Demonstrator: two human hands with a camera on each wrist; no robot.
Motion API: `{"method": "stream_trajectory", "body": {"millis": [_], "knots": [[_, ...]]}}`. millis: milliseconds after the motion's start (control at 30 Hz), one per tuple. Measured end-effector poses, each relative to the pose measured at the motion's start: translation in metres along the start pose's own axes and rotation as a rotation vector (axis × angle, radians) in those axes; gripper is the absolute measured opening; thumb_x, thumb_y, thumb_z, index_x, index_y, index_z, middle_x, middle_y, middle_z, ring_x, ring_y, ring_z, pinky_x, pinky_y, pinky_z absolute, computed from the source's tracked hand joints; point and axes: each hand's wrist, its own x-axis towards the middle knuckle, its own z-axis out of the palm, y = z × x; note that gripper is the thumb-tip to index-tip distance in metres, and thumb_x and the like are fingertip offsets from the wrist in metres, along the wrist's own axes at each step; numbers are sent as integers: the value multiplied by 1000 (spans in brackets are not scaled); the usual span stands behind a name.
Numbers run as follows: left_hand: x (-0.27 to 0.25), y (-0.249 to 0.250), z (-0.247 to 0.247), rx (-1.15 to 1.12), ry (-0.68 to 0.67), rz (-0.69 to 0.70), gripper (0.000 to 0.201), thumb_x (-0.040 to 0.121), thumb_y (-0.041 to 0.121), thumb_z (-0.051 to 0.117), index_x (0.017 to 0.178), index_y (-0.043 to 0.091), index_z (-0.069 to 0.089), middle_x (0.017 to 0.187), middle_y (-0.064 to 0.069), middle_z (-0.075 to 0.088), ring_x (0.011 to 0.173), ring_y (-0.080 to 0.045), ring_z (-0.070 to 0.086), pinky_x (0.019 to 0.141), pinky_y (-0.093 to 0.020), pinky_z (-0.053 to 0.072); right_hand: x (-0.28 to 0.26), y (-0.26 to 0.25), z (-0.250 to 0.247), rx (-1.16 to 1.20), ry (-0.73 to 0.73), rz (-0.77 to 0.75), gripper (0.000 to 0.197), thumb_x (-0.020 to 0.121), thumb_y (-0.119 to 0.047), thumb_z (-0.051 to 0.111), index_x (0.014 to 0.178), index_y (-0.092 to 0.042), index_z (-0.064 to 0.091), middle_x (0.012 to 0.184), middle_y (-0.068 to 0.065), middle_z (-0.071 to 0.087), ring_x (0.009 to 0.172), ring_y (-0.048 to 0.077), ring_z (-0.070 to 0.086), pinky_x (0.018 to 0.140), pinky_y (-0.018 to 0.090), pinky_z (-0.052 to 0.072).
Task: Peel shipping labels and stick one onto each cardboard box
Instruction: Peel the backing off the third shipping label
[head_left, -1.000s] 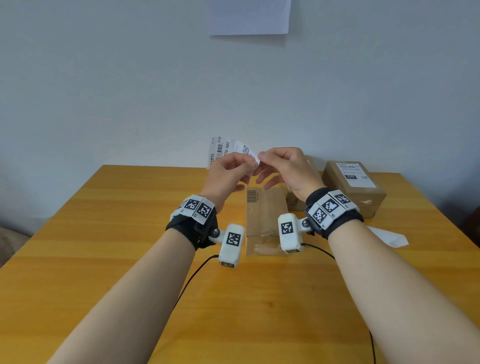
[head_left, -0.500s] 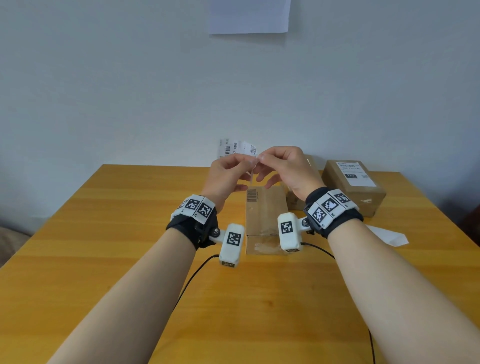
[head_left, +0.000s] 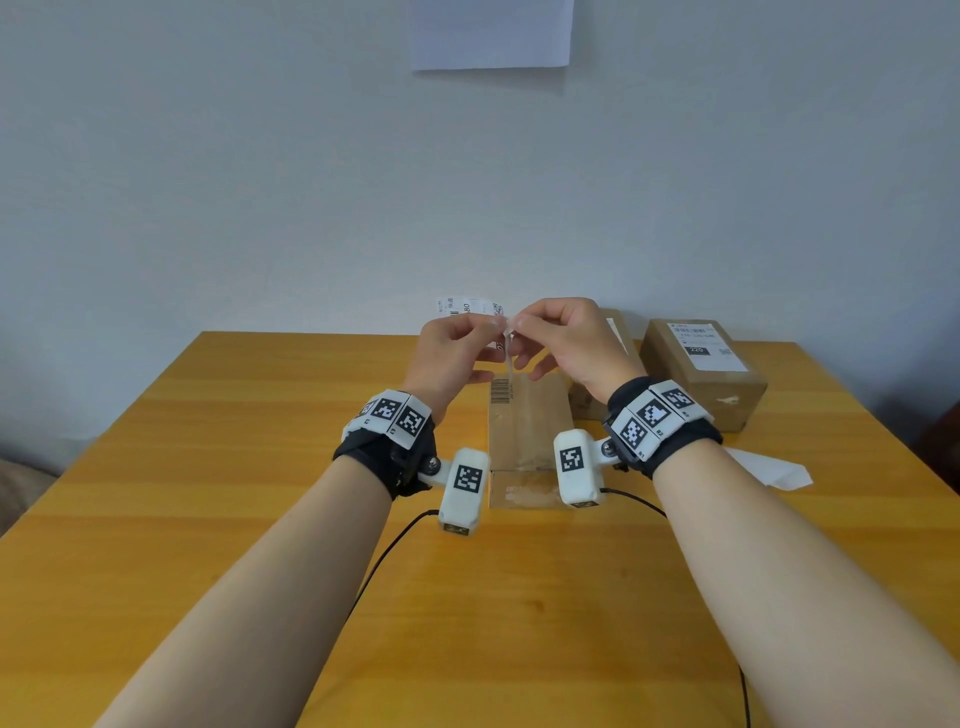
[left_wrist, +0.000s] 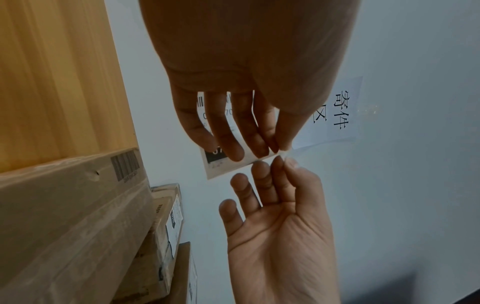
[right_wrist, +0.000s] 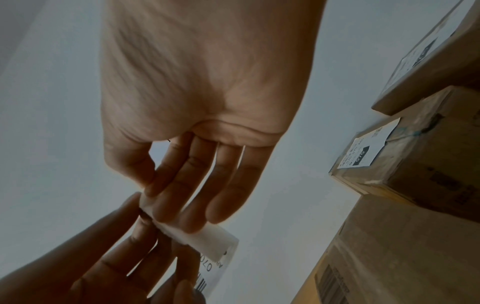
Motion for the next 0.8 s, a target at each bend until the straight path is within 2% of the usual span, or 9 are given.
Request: {"method": "stream_trajectory", "body": {"millis": [133,333,633,800], "knots": [[0,-1,1,20,-10,-2,19,105,29,65,93,18,75,86,4,78,83,-10,74,74,-33,60,1,2,-1,-23,10,24,16,102,-14,62,92,-9,73,75,3,75,67,21,72,59,36,60],[-1,-3,1,29,-28,-11,24,108,30,59,92,18,72,84,8,78,83,-9,74,69,-29,58,2,4,-1,-63,8,53,16,103,-16,61,95,-7,72,77,4,75,67,20,72,61,37,60],[-1,-5,0,-47,-45,-95,24,110,33,56,106,16,73,107,-3,75,96,-16,72,69,-26,57,3,8,-2,-96,-3,62,16,104,-17,60,93,-11,70,73,-2,73,66,18,71,57,32,59],[-3,-6,-1,-105,-53,-109,28,110,33,55,112,13,74,100,2,75,91,-12,73,66,-23,56,3,9,-2,-88,1,64,17,104,-17,59,93,-10,69,69,-3,72,64,17,70,54,30,57]]}}
